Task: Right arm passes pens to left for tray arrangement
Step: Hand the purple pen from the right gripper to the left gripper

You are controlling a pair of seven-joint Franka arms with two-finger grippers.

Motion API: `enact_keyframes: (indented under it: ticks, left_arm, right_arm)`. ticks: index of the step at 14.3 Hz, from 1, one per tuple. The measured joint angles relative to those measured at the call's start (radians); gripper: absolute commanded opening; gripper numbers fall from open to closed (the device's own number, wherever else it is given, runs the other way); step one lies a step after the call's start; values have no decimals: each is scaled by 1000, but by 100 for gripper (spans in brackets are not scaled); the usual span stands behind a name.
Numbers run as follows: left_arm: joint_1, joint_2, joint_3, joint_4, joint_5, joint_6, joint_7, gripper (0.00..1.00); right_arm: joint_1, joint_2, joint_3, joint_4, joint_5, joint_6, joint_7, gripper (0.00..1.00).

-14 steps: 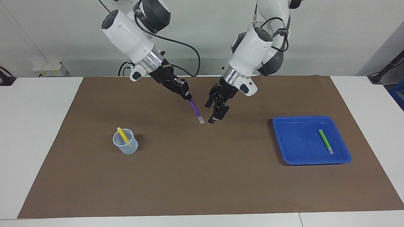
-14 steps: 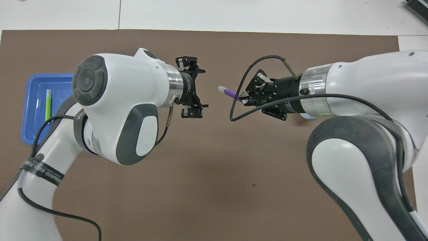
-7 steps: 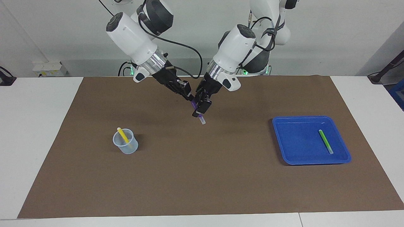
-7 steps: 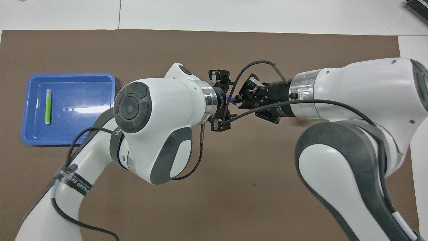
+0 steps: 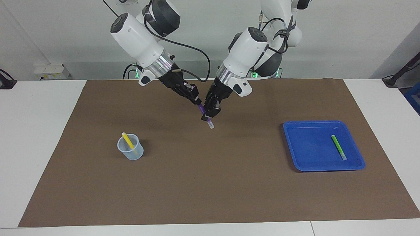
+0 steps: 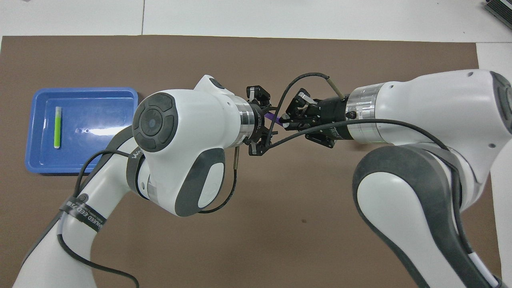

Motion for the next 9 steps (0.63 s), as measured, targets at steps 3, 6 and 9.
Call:
enact_keyframes:
  ticks: [3,6,9]
  left_arm:
    - [0,0,-1,0,0,-7,4,0]
    - [0,0,-1,0,0,-7,5,0]
    - [0,0,-1,1,0,-7,5,0]
  right_arm:
    - [0,0,-1,0,0,10,0,11]
    - [0,0,-1,-1,0,10,0,15]
    - [0,0,-1,-1,0,10,-2,69]
